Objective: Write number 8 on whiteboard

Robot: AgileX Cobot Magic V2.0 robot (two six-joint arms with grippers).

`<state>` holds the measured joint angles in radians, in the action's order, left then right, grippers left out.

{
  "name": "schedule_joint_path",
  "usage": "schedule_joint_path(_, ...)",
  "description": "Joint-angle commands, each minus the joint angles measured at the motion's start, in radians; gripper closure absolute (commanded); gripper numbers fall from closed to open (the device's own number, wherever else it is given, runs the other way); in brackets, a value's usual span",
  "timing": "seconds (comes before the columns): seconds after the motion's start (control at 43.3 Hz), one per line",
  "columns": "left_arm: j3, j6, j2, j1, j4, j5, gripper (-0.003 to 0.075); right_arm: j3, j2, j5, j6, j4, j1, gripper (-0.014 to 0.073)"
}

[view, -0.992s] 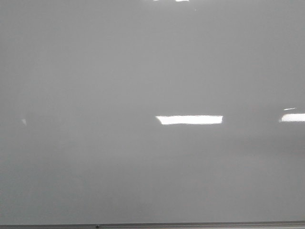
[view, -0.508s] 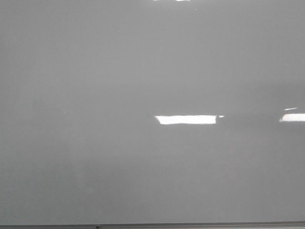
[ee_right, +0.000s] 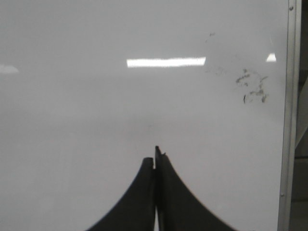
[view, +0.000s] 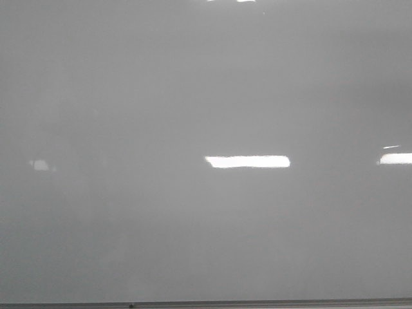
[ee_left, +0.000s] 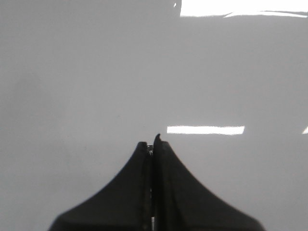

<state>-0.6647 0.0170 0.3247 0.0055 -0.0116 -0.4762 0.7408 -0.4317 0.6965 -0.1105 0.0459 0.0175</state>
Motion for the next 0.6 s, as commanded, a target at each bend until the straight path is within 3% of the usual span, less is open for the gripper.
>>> schedule_joint_path(0.0, -0.044, 0.005, 0.056, -0.002, -0.011, 0.041, 0.0741, 0.069, -0.079, -0.005, 0.001, 0.006, -0.003, 0.0701)
schedule_joint_path(0.254, -0.034, 0.005, 0.109, -0.002, -0.011, -0.021, 0.0741, 0.065, -0.176, -0.002, 0.006, 0.006, -0.003, 0.0701)
schedule_joint_path(0.415, -0.031, 0.005, 0.135, -0.002, -0.011, -0.057, 0.0740, 0.065, -0.222, 0.021, 0.101, 0.005, -0.017, 0.0685)
schedule_joint_path(0.508, -0.031, -0.017, 0.160, -0.002, -0.007, -0.097, 0.0707, 0.065, -0.233, 0.030, 0.110, 0.004, -0.044, 0.0578)
schedule_joint_path(0.577, -0.031, -0.038, 0.188, -0.002, -0.007, -0.123, 0.0620, 0.065, -0.237, 0.042, 0.110, 0.004, -0.061, 0.0454)
